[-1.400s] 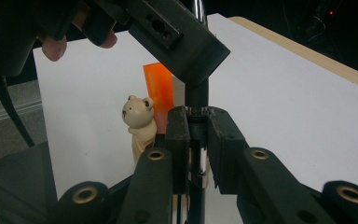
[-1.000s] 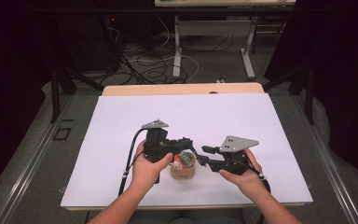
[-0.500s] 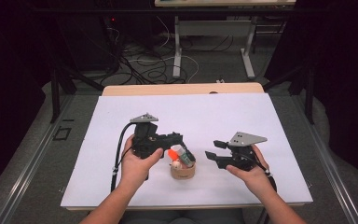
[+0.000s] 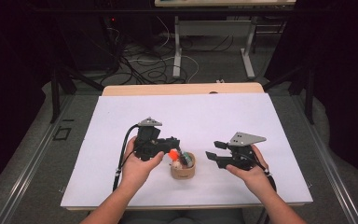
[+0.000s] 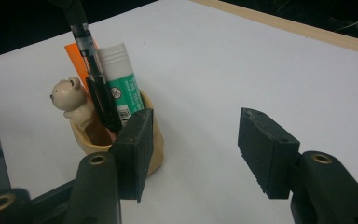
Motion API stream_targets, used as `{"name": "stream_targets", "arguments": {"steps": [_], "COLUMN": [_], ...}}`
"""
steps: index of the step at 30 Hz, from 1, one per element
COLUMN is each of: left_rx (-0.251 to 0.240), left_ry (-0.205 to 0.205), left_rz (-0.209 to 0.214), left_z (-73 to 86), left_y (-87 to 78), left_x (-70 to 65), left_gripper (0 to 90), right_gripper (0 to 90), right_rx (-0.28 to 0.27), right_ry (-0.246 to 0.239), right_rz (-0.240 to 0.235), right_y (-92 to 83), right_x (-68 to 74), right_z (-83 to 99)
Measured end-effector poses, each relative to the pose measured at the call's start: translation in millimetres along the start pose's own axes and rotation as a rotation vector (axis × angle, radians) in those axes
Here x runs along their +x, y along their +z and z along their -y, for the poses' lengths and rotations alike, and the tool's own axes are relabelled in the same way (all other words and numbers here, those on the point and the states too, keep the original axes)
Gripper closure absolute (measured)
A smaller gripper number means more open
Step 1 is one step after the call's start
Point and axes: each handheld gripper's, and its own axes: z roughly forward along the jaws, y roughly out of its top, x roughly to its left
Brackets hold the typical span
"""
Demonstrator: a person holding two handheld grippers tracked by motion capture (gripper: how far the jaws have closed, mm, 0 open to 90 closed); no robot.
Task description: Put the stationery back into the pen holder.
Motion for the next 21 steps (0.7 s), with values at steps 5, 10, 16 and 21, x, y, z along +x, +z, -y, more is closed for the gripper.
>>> {"name": "stream_targets", "arguments": {"steps": [5, 10, 16, 21], "left_rx": [0.009, 0.024, 0.032, -0.007], "left_ry": [0.01, 0.007, -0.026, -0.006], "left_rz": [0.003, 0.002, 0.037, 0.005], "left_z": [4.1, 8.9, 13.0, 12.0], "left_y": [8.3, 17.5, 22.7, 19.2], "left_x": [-0.8, -1.5, 0.4, 1.7], "left_gripper": [79.6, 79.6, 74.7, 67.7], "right_gripper": [45.5, 45.5, 45.5, 45.5], "right_rx": [-0.008, -0.002, -0.003, 0.0], "right_ry": [0.013, 0.011, 0.012, 0.013], "right_rz": [0.0, -0.002, -0.002, 0.001], "right_y": [1.2, 2.2, 2.8, 2.4], "right_x": [-0.5, -0.2, -0.6, -0.8], "right_z": [1.7, 2.5, 3.0, 3.0]}}
